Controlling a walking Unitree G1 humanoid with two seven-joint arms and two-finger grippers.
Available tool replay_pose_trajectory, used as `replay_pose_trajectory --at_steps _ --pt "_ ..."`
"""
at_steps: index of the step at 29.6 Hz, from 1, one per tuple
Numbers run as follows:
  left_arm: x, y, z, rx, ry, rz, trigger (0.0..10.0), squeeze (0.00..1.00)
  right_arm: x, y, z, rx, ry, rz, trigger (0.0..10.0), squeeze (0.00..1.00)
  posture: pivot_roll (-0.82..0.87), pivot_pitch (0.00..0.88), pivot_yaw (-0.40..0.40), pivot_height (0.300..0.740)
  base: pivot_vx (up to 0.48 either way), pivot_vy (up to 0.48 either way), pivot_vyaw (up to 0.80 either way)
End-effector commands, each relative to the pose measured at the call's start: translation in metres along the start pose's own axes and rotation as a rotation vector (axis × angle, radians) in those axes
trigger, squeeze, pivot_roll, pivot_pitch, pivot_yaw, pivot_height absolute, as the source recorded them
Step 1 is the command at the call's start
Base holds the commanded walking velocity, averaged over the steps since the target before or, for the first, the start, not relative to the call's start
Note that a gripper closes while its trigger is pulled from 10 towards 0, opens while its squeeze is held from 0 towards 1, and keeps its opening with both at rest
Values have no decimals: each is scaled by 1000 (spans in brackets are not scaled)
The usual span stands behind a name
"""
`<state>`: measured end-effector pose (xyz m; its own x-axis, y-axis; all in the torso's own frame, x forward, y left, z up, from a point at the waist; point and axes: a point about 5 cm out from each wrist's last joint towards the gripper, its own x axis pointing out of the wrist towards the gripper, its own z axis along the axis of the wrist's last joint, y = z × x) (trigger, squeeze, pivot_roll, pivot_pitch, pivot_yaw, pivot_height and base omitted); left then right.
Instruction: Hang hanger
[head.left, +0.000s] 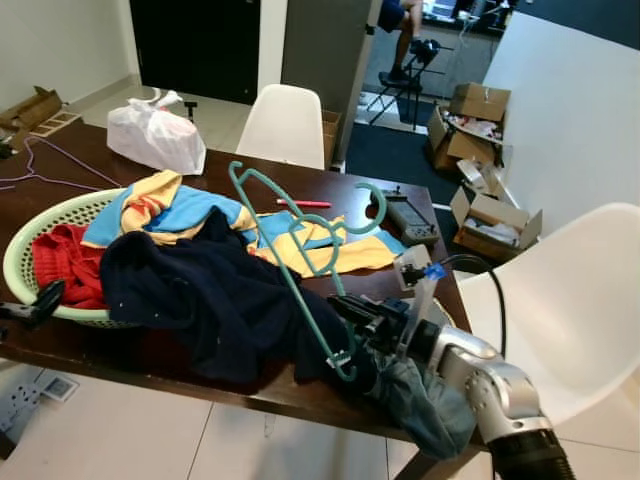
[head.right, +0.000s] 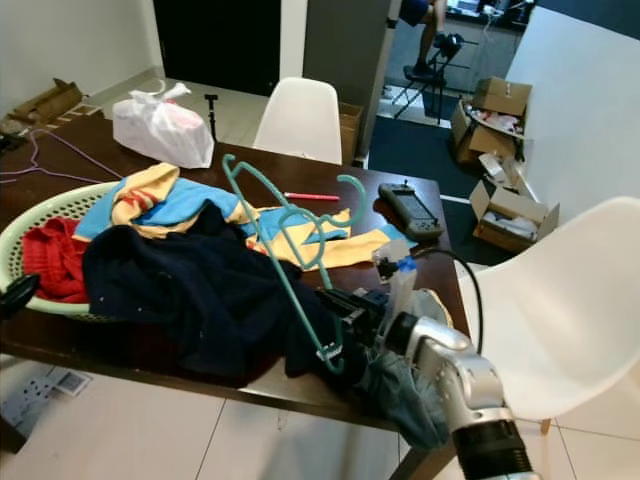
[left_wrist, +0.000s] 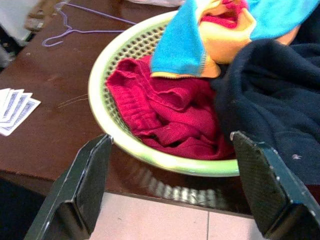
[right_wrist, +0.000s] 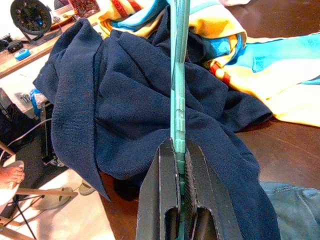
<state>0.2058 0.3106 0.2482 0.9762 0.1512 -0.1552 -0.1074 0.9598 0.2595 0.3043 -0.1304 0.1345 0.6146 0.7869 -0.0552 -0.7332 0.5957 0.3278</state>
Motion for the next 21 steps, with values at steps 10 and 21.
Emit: replay_pose_trajectory --at_steps 10,21 --pt "35 4 13 -86 -165 30 10000 0 -3 -6 4 -20 -28 -51 10000 0 150 0 -142 740 0 0 0" --pt "59 -8 8 -173 -196 -37 10000 0 -6 -5 6 8 -61 -71 10000 0 130 3 -142 740 0 0 451"
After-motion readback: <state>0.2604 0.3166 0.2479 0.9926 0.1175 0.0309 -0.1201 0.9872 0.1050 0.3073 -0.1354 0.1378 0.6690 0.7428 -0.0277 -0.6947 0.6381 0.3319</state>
